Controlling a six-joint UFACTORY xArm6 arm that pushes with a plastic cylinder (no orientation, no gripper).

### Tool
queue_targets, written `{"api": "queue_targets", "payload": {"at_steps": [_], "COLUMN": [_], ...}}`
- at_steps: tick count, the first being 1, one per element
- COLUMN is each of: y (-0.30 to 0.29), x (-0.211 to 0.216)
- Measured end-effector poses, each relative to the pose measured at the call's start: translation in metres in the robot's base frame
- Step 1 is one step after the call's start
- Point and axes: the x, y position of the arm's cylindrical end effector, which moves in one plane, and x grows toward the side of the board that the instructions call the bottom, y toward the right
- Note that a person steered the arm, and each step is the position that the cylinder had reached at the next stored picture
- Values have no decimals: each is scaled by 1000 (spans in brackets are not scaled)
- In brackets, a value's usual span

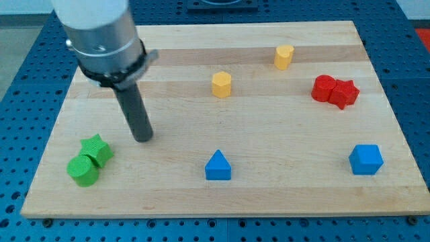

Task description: Move the blue triangle to the left of the blue cube

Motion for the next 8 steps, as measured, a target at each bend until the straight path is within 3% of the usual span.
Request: {"api": "queue_targets", "payload": {"at_steps": [2, 6, 8], "y": [44, 176, 194], "x": [51, 78, 93]}}
